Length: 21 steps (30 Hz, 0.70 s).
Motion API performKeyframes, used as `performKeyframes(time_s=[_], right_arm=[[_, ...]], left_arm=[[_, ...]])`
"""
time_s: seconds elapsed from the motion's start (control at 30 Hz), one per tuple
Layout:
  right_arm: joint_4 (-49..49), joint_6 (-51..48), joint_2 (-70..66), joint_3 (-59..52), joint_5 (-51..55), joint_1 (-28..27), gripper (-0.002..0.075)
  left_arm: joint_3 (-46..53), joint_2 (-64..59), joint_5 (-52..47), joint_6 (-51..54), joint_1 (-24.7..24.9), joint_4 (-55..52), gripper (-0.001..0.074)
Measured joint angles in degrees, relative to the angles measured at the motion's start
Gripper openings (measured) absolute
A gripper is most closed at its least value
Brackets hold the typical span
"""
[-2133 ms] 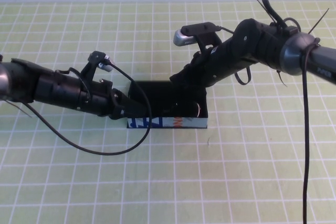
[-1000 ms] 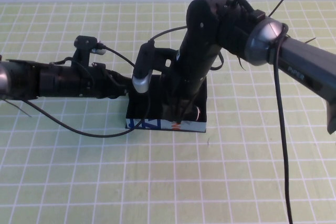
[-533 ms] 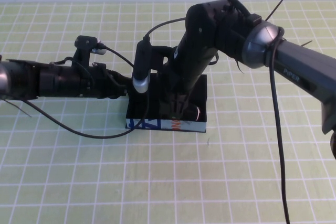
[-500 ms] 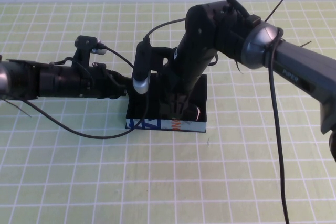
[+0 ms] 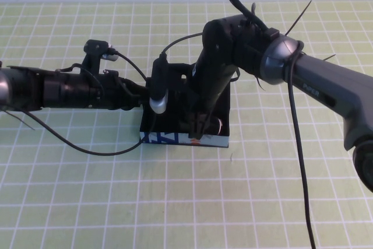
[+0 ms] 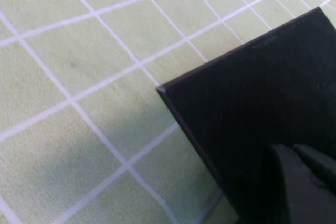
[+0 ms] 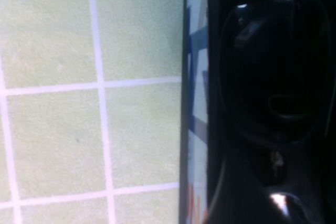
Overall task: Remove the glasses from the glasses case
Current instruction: Pick up the glasses from the glasses case
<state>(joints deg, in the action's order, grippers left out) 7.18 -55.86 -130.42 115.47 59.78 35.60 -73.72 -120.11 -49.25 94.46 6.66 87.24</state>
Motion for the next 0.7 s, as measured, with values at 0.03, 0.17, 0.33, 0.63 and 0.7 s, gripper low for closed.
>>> performKeyframes(time_s=[0.03,0.17,0.33,0.63,0.7], right_arm=[[-0.1,-0.1,0.0,0.0,-0.1,0.0,0.0317],[-0.2,-0.1,0.0,0.0,-0.4,0.0,0.0317],[-0.3,-0.1,0.0,0.0,-0.4,0.0,0.0295],[-0.4,-0.1,-0.7,0.0,-0.4,0.0,0.0220],[-0.4,-0.1,-0.8,0.0,-0.4,0.0,0.0220]], left_arm=[[0.0,0.0,0.0,0.0,0.0,0.0,-0.0004],[0.0,0.0,0.0,0.0,0.0,0.0,-0.0004],[0.0,0.0,-0.1,0.0,0.0,0.0,-0.0004],[0.0,0.0,-0.1,0.0,0.0,0.0,-0.0004],[0.0,0.0,-0.1,0.0,0.0,0.0,-0.0004]])
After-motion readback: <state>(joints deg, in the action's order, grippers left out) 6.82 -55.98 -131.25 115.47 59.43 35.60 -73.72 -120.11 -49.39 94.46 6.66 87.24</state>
